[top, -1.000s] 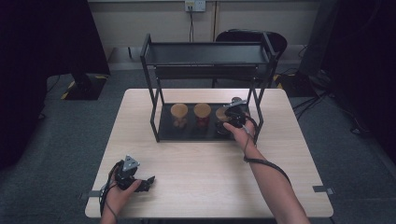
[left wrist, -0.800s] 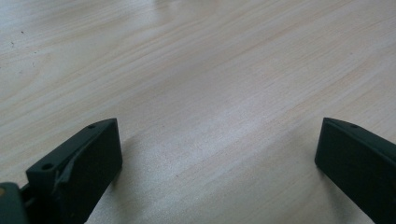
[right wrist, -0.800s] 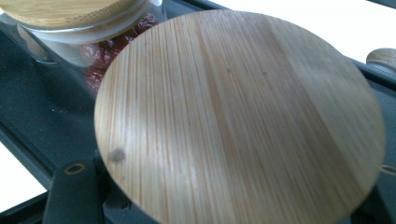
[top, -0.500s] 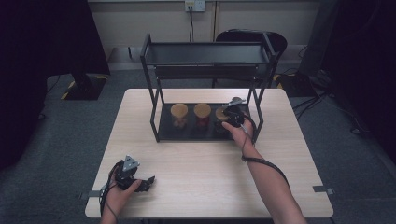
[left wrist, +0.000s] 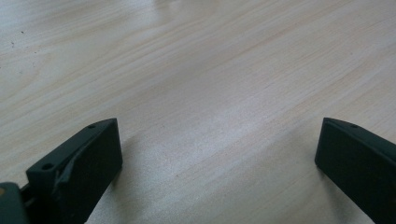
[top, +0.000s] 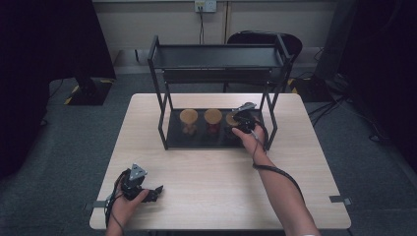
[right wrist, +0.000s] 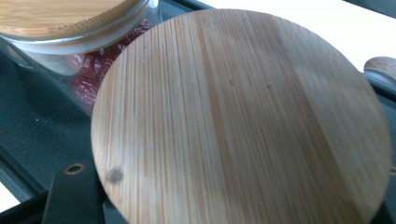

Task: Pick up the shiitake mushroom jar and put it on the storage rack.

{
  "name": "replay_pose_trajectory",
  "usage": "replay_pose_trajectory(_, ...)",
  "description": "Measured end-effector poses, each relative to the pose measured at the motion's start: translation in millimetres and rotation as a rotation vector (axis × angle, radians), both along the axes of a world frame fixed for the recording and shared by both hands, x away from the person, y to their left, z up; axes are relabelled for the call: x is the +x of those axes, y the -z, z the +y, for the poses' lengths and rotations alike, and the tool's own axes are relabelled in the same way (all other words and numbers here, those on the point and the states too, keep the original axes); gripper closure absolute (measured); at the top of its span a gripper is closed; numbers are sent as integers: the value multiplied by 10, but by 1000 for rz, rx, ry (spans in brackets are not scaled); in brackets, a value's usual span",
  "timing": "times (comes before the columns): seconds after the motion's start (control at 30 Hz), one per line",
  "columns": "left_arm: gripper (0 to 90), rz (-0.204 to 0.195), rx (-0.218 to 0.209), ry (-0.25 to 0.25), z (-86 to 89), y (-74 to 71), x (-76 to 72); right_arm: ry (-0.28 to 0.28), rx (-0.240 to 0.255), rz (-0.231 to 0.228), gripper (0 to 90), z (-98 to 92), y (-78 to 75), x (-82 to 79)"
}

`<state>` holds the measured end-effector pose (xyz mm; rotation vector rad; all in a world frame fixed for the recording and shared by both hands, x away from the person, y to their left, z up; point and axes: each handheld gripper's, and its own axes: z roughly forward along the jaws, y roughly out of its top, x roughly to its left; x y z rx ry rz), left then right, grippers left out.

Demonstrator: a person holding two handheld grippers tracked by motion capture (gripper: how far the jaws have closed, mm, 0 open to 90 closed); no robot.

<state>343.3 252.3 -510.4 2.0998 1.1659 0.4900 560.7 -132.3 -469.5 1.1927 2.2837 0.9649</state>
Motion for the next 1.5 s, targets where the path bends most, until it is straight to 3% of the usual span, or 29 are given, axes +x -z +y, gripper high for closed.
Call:
replay_pose_trajectory(0.5, 3, -1, 0, 0, 0, 1, -1, 18, -1, -10, 253, 16, 5, 28)
replay_pose_trajectory(0.83, 3, -1, 0, 0, 0, 1, 0, 44, 29, 14, 88, 16, -32, 3)
replay_pose_trajectory(1.17, 3, 0, 1, 0, 1, 0, 0, 33, 24, 8, 42, 34, -117, -96)
replay_pose_trajectory(1.5, 3, 1, 0, 0, 1, 0, 0, 59, 26, 17, 15, 46, -204, -184)
